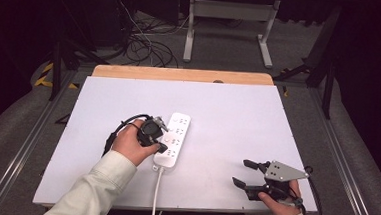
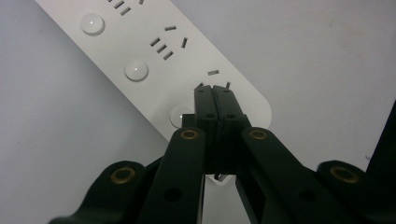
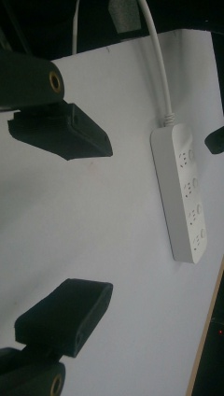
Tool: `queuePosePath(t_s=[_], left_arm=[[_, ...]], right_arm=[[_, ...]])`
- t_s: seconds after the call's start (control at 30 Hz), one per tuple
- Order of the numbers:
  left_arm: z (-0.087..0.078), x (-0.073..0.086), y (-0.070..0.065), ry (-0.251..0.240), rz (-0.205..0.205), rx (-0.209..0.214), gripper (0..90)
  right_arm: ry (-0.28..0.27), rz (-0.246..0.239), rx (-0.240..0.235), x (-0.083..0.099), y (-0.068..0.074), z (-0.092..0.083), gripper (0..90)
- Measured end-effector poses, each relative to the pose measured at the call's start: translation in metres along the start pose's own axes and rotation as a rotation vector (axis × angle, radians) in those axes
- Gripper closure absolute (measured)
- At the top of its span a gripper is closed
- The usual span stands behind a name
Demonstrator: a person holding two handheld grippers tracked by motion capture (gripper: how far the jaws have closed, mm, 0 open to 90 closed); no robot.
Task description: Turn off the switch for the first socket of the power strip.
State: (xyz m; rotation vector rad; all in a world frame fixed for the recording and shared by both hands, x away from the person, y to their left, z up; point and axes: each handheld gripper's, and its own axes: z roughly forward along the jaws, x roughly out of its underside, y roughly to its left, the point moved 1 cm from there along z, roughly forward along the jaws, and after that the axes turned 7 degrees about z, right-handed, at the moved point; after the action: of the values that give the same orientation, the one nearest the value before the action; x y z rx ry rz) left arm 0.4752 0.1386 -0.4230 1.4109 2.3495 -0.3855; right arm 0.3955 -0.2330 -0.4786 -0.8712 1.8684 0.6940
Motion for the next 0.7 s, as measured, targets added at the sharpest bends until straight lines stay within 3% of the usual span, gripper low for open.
queuePosePath(t_s=[0.2,0.4,0.7], left_arm=[[0.007,-0.003,0.005,0.049,-0.029,0.005,90.0],[0.013,-0.004,0.011,0.064,-0.068,0.005,90.0],[0.016,-0.006,0.012,0.085,-0.062,-0.001,90.0]], right_arm=[[0.002,-0.002,0.000,0.000,0.000,0.000,29.0],[0.005,-0.002,-0.003,0.000,0.000,0.000,29.0],[0.007,-0.002,-0.008,0.001,0.000,0.001,29.0]])
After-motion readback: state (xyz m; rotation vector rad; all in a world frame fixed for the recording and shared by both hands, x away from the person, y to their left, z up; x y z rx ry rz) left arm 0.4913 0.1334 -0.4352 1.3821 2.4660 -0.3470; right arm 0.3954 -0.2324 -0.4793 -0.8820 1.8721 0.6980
